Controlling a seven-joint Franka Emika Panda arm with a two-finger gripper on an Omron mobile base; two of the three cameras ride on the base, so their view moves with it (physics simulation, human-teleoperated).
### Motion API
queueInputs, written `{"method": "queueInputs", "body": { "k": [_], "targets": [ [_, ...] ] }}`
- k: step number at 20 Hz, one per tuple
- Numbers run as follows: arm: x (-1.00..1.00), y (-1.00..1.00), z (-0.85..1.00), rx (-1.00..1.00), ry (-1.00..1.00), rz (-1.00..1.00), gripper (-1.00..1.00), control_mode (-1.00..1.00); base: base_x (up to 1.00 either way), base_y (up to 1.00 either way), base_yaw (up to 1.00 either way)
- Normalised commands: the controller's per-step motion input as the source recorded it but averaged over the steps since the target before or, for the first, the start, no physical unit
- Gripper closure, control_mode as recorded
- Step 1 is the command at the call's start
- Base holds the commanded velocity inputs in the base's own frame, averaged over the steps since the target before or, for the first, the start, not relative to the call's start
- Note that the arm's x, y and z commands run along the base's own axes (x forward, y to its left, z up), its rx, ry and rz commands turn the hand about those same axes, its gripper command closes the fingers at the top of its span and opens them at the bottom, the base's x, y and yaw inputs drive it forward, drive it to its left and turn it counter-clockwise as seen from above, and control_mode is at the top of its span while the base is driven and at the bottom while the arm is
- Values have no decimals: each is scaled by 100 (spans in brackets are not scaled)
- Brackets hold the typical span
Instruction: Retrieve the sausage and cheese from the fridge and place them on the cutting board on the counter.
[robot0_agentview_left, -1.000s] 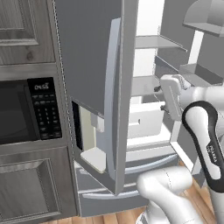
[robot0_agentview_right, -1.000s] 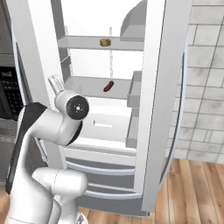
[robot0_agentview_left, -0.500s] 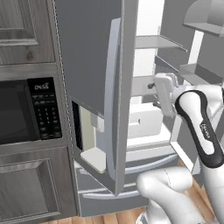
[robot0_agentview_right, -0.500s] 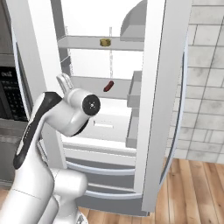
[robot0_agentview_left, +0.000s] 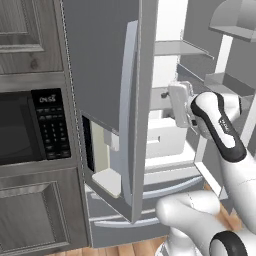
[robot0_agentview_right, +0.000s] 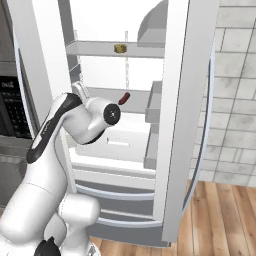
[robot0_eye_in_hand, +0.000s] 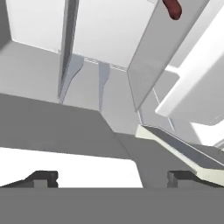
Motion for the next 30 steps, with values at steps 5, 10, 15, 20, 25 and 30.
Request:
{"method": "queueInputs", "body": {
  "k": [5,10,15,20,25,30],
  "targets": [
    [27,27,-35,0,-1,16,-100,-100,0,0,0],
    [0,51,-4,0,-6,19,-100,-100,0,0,0],
    [-24,57,0,0,-11,22,-100,-100,0,0,0],
    [-43,60,0,0,-18,23,-100,-100,0,0,0],
    [-43,98,0,0,-22,20,-100,-100,0,0,0],
    [-60,99,1,-4,-34,8,-100,-100,0,0,0]
  ]
}}
